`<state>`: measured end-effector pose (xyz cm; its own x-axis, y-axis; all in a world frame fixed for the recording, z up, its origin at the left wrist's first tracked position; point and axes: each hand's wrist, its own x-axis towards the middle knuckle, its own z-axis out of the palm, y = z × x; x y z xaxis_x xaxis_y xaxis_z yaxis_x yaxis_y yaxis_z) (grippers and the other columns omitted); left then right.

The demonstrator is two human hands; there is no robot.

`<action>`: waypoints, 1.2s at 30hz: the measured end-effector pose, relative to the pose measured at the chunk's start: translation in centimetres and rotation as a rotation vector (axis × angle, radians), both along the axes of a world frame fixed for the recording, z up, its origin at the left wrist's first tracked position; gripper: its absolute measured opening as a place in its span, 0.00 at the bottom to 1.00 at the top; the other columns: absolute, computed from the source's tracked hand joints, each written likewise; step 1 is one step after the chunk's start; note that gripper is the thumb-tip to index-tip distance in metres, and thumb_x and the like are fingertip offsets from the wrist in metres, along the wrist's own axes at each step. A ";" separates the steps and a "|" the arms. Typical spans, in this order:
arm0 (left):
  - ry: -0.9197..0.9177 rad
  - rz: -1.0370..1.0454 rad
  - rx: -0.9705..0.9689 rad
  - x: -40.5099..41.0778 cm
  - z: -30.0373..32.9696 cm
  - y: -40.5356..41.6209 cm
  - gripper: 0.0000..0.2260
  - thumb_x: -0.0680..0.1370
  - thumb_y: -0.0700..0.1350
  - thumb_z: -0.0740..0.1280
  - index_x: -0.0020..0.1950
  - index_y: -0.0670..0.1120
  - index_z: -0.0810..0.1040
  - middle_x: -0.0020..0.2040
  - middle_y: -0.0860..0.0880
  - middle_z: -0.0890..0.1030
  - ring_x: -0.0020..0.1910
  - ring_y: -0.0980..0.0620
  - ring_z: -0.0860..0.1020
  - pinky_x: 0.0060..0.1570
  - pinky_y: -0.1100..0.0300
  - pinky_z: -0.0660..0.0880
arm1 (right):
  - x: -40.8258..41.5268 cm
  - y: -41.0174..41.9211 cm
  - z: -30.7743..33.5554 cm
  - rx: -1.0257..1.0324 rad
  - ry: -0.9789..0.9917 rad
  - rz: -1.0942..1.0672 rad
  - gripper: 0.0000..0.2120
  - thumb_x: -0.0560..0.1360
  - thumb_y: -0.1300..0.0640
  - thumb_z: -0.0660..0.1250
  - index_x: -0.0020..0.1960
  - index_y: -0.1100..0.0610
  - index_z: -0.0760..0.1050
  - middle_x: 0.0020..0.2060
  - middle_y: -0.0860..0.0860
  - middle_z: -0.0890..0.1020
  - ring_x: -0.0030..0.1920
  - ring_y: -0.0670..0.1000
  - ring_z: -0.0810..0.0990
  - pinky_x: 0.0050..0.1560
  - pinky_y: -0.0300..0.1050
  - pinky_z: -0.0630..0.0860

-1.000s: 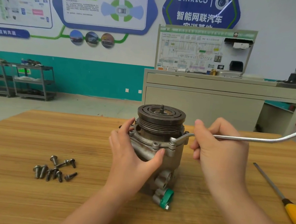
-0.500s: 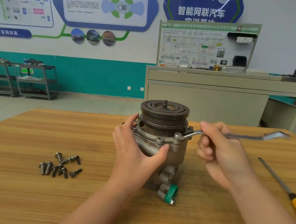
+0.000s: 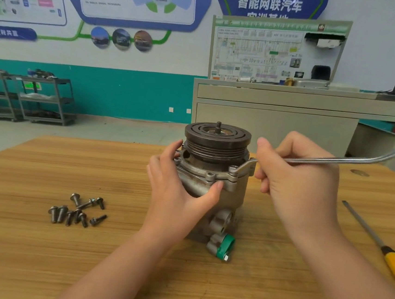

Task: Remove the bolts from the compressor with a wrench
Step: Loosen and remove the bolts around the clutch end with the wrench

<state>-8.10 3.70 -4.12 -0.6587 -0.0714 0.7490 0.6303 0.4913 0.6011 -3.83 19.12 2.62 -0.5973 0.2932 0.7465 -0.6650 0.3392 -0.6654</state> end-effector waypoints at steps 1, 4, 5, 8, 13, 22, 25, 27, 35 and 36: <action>-0.004 -0.002 0.000 0.0 0.0 0.0 0.36 0.63 0.67 0.67 0.65 0.70 0.50 0.57 0.74 0.55 0.65 0.58 0.63 0.58 0.72 0.61 | 0.1 -0.3 0.0 0.027 0.012 -0.025 0.18 0.76 0.61 0.69 0.30 0.64 0.68 0.23 0.53 0.77 0.20 0.44 0.73 0.24 0.33 0.68; -0.010 0.000 -0.006 0.1 0.0 0.0 0.37 0.63 0.67 0.67 0.66 0.68 0.50 0.57 0.73 0.56 0.64 0.58 0.63 0.58 0.72 0.61 | 0.5 -0.7 -0.4 0.182 0.092 -0.115 0.19 0.76 0.62 0.68 0.30 0.64 0.66 0.23 0.55 0.73 0.23 0.47 0.71 0.24 0.38 0.66; -0.010 0.002 -0.010 0.2 0.0 0.0 0.38 0.63 0.67 0.67 0.66 0.68 0.50 0.57 0.72 0.56 0.64 0.58 0.62 0.57 0.72 0.61 | 0.8 -0.7 -0.9 0.248 0.134 -0.146 0.19 0.76 0.62 0.68 0.30 0.62 0.65 0.24 0.53 0.71 0.24 0.46 0.69 0.25 0.36 0.65; -0.001 0.010 -0.012 0.2 0.0 0.0 0.37 0.63 0.67 0.67 0.65 0.69 0.50 0.57 0.72 0.56 0.64 0.58 0.62 0.57 0.72 0.61 | 1.6 -0.6 -3.0 0.214 0.182 -0.127 0.18 0.74 0.56 0.69 0.30 0.57 0.66 0.27 0.51 0.70 0.26 0.42 0.66 0.28 0.29 0.61; -0.027 -0.002 0.001 0.2 0.2 0.0 0.37 0.62 0.68 0.67 0.65 0.69 0.50 0.57 0.73 0.55 0.64 0.59 0.62 0.57 0.73 0.61 | -0.5 0.9 -2.3 -0.315 -0.090 0.265 0.18 0.73 0.60 0.70 0.29 0.56 0.67 0.21 0.52 0.73 0.20 0.46 0.69 0.21 0.35 0.66; -0.016 -0.011 -0.004 0.3 0.4 0.0 0.35 0.62 0.68 0.67 0.61 0.75 0.49 0.56 0.75 0.55 0.64 0.60 0.62 0.57 0.72 0.61 | -3.7 2.5 0.7 -0.526 -0.326 0.714 0.18 0.70 0.60 0.70 0.26 0.52 0.67 0.21 0.51 0.73 0.18 0.44 0.67 0.19 0.32 0.60; -0.015 0.004 -0.013 0.1 0.2 0.0 0.37 0.63 0.68 0.67 0.66 0.68 0.51 0.56 0.74 0.55 0.64 0.59 0.62 0.57 0.72 0.61 | -2.0 1.8 0.6 -0.296 -0.183 0.425 0.22 0.76 0.63 0.68 0.25 0.52 0.69 0.21 0.51 0.75 0.18 0.45 0.69 0.20 0.33 0.63; -0.016 0.009 -0.018 0.0 0.1 0.0 0.38 0.63 0.68 0.67 0.67 0.66 0.51 0.56 0.73 0.55 0.64 0.58 0.62 0.57 0.72 0.61 | -0.9 1.3 0.3 -0.137 -0.108 0.195 0.21 0.76 0.62 0.68 0.26 0.54 0.69 0.22 0.52 0.77 0.19 0.45 0.71 0.21 0.35 0.67; -0.007 0.003 -0.010 0.0 0.2 0.0 0.37 0.63 0.68 0.67 0.66 0.69 0.50 0.57 0.73 0.55 0.64 0.58 0.62 0.57 0.71 0.62 | 0.8 -1.1 0.2 0.136 0.024 -0.115 0.19 0.76 0.60 0.68 0.30 0.65 0.67 0.23 0.57 0.72 0.25 0.52 0.70 0.26 0.39 0.67; -0.004 0.003 -0.007 -0.1 0.1 0.0 0.37 0.62 0.68 0.67 0.65 0.70 0.50 0.57 0.73 0.55 0.64 0.59 0.62 0.56 0.71 0.62 | 0.8 -1.4 0.2 0.170 0.055 -0.145 0.20 0.76 0.61 0.68 0.29 0.61 0.65 0.22 0.54 0.69 0.25 0.50 0.68 0.25 0.36 0.64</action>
<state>-8.16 3.70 -3.99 -0.6613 -0.0685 0.7469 0.6264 0.4974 0.6002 -3.04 17.68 2.77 -0.5151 0.2403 0.8228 -0.6348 0.5381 -0.5545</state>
